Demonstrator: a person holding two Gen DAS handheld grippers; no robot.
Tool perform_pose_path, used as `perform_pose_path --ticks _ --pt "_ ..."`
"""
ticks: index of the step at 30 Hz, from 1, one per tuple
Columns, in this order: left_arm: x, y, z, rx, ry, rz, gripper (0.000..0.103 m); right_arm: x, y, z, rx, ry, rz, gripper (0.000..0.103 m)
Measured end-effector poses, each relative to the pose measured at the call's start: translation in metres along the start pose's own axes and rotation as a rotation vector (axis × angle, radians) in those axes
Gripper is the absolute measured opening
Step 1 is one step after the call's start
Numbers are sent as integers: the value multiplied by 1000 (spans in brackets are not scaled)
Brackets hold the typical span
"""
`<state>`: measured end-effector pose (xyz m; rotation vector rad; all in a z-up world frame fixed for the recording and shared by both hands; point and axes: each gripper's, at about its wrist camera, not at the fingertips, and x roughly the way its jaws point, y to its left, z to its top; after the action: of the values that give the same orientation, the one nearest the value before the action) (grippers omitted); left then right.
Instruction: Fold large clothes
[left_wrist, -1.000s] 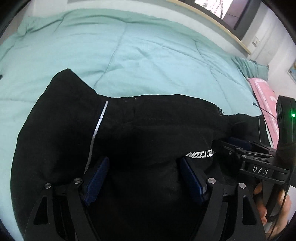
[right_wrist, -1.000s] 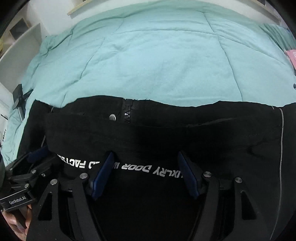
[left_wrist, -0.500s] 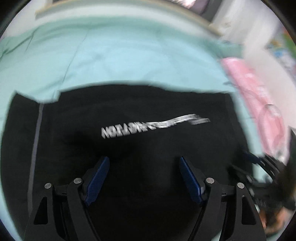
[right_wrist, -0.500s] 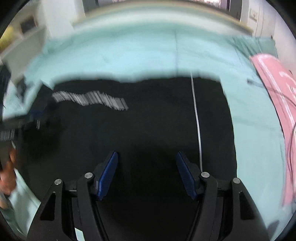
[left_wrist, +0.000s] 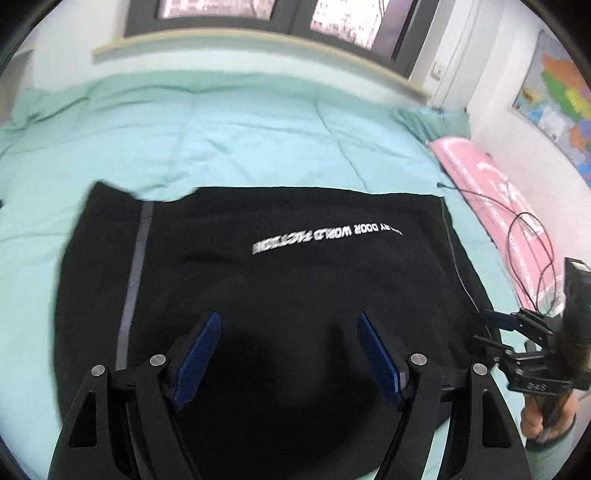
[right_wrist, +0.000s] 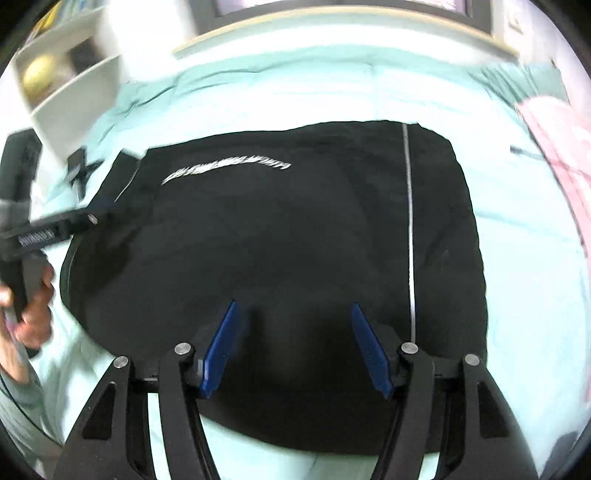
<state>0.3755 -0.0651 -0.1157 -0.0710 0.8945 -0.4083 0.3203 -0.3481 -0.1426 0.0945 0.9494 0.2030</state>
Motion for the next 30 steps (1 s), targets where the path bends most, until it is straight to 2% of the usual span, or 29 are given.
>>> perform_pose_path --ticks 1,3,5,6,10,13,15,17,19,21,23,26,30 --pt "-4 7 -8 -19 6 33 77 2 6 -6 -20 15 -21 68" --pt "13 25 -21 -85 106 104 77 21 11 -17 -27 79 -52 68" --pt "37 42 -33 -147 169 71 79 47 11 -28 -10 122 -65 68" --pt "43 46 -33 -155 177 66 79 51 15 -27 -4 120 -64 68" --pt "35 37 -29 -120 142 93 79 54 14 -28 17 104 -58 68" --pt "8 38 -31 -90 99 52 79 37 8 -25 16 88 -6 68" --pt "-17 45 -26 -86 37 37 79 18 -6 -19 29 47 14 68" --pt "-41 60 -15 -89 -28 53 79 -8 -22 -6 40 -34 -21 68" --pt "-49 78 0 -109 -44 61 79 -24 -45 6 79 -98 -48 69" --pt "-51 94 11 -137 -42 47 79 -29 -74 24 156 -136 -15 69" --pt "-44 119 24 -177 -47 33 79 -23 -110 36 241 -151 32 70" --pt "-30 157 30 -274 -58 19 78 6 -157 62 313 -122 79 71" --pt "-9 185 38 -329 -27 -69 78 40 -174 81 345 -121 169 71"
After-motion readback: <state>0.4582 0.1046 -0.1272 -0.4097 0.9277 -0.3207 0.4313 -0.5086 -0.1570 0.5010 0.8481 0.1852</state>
